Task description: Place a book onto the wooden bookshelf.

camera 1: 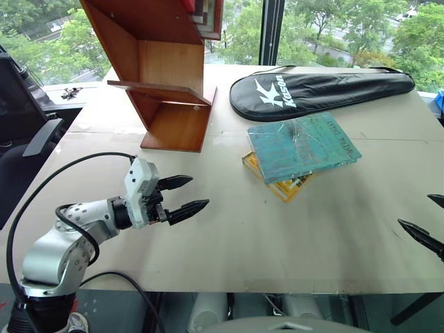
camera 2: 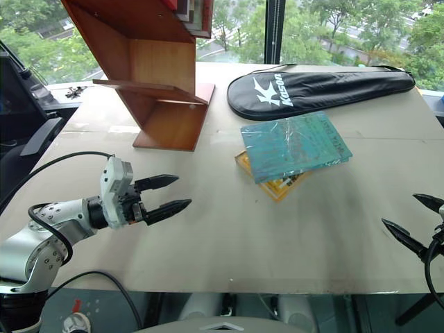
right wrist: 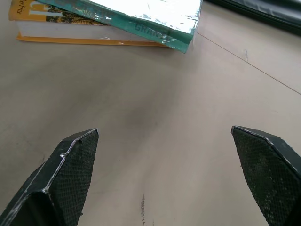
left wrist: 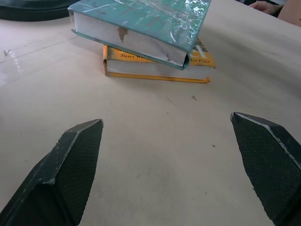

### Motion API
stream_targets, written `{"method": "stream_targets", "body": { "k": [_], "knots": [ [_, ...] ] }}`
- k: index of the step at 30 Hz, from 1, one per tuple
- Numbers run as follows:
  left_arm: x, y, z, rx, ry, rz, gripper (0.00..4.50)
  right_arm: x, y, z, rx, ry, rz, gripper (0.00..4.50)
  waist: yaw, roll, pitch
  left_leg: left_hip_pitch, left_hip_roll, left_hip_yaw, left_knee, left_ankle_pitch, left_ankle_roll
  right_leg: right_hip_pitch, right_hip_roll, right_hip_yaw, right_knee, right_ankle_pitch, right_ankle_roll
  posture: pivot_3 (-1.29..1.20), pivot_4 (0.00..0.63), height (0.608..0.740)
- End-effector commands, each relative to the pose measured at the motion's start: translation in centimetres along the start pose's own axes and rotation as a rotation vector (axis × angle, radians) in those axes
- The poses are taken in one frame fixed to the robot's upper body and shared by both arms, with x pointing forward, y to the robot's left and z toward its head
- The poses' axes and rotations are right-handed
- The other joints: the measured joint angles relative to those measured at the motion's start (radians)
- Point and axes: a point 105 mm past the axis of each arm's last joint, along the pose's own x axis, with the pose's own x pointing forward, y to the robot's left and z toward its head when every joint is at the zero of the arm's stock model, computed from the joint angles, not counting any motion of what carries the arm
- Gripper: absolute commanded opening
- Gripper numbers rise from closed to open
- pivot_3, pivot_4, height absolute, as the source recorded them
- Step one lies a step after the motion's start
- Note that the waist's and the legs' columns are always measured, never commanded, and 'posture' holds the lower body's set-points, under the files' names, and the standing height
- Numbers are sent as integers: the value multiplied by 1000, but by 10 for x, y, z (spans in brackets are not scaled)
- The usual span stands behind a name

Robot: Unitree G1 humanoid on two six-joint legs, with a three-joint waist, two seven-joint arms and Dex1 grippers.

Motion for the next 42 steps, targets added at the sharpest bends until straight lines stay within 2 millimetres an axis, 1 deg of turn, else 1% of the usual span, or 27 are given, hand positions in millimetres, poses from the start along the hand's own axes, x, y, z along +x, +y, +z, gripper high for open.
{"method": "stream_targets", "body": {
  "k": [1, 2, 4, 5, 8, 9, 11, 12, 14, 15, 17, 18, 19, 21, 23, 25, 27, 30, 35, 38, 42],
  "knots": [
    [0, -4, 18, 69, -37, -16, 4500, 8, -4, 20, -33, -75, -30, 4480, 0, 0, 0, 0, 0, 0, 0, 0, 0, 0, 0, 0, 0, 0, 0, 0, 150, 740],
    [4, -6, 25, 88, -55, -26, 4500, 18, -2, 32, -37, -120, -40, 4480, -1, -1, 0, 0, 0, 0, 0, 0, 0, 0, 0, 0, 0, 0, 0, 0, 150, 740],
    [8, -9, 34, 109, -80, -39, 4500, 30, 2, 51, -27, -181, -39, 4480, -8, -1, 1, 0, 0, 1, 0, 0, 0, 0, 0, 1, 0, 0, -1, 0, 150, 740],
    [9, -11, 37, 114, -88, -44, 4500, 35, 3, 57, -6, -189, -27, 4480, -8, -1, 1, 1, 0, 1, 0, 0, 0, 0, 0, 1, 1, 0, -1, 0, 150, 740],
    [13, -16, 44, 142, -98, -68, 4500, 52, 1, 66, 34, -145, -22, 4480, -5, 0, 1, 1, 0, 1, 0, 0, 0, 0, 0, 1, 1, 1, 0, 0, 150, 740],
    [14, -18, 47, 153, -103, -78, 4500, 59, -5, 66, 67, -119, -45, 4242, -3, 0, 1, 1, 0, 1, 0, 0, -1, 0, 0, 1, 1, 2, 2, 0, 150, 740],
    [17, -22, 51, 165, -111, -95, 4500, 75, -17, 67, 75, -54, -92, 3603, -3, -1, 1, 1, 0, 1, 0, 1, -2, 0, 0, 1, 1, 2, 2, 0, 150, 740],
    [18, -23, 52, 168, -113, -99, 4500, 85, -23, 69, 45, -26, -113, 3049, -3, -1, 1, -1, 0, 1, 0, 1, -2, -1, 0, 1, 0, 2, 2, 0, 150, 740],
    [21, -26, 54, 173, -118, -102, 4500, 105, -41, 75, -12, 21, -182, 2216, -3, -1, 1, -1, 0, 2, 0, 1, -2, -2, 0, 1, 0, 2, 2, 0, 150, 740],
    [22, -27, 54, 175, -121, -102, 4500, 115, -50, 78, -30, 43, -215, 1668, -8, 0, 1, -2, -1, 2, 0, 1, -2, -2, 0, 1, 0, 2, 2, 0, 150, 740],
    [25, -30, 55, 183, -125, -101, 4500, 136, -64, 81, -82, 97, -251, 728, -11, 0, 1, -2, -1, 3, 0, 1, -2, -4, 0, 2, 0, 2, 2, 0, 150, 740],
    [25, -31, 56, 185, -128, -102, 4500, 145, -72, 82, -119, 123, -273, 331, -12, 0, 1, -3, -1, 3, 0, 1, -2, -5, 1, 2, 0, 2, 2, 0, 150, 740],
    [25, -32, 57, 187, -130, -102, 4500, 155, -79, 83, -146, 149, -281, 56, -14, 0, 1, -5, -1, 3, 0, 2, -2, -6, 1, 2, 0, 2, 2, 0, 150, 740],
    [23, -33, 57, 195, -128, -104, 4500, 172, -86, 83, -151, 186, -260, 56, -14, 0, 1, -9, -1, 2, 0, 2, -4, -10, 2, 2, 0, 2, 2, 0, 150, 740],
    [21, -34, 57, 198, -129, -100, 4500, 182, -92, 85, -147, 196, -251, 56, -15, 0, 2, -13, -1, 2, 0, 3, -5, -13, 2, 2, 0, 2, 2, 0, 150, 740],
    [19, -34, 57, 199, -132, -82, 4500, 198, -92, 90, -162, 206, -201, 56, -22, 1, 2, -16, 0, 2, 1, 3, -5, -15, 1, 1, 0, 2, 3, 0, 150, 740],
    [17, -34, 56, 198, -135, -64, 4500, 212, -90, 95, -129, 199, -138, 56, -27, 1, 2, -17, 0, 2, 1, 3, -5, -16, 1, 1, -1, 2, 3, 0, 150, 740],
    [16, -38, 53, 192, -137, -50, 4500, 226, -84, 98, -99, 191, -54, 56, -30, 1, 3, -17, 0, 2, 0, 3, -5, -16, 0, 1, -2, 2, 3, 0, 150, 740],
    [12, -43, 49, 183, -143, -27, 4500, 239, -75, 99, -51, 166, 2, 56, -28, 2, 3, -17, 0, 2, 0, 3, -5, -15, -1, 0, -1, 2, 3, 0, 150, 740],
    [8, -43, 48, 185, -145, -4, 4500, 242, -65, 88, -24, 195, 72, 56, -28, 2, 3, -16, 0, 2, 0, 3, -5, -15, -2, 0, -1, 2, 3, 0, 150, 740],
    [1, -41, 44, 179, -140, 32, 4500, 241, -45, 88, 35, 177, 236, 56, -32, 2, 3, -16, 0, 2, 0, 3, -5, -15, -2, -1, 0, 2, 2, 0, 150, 740]
  ]
}}
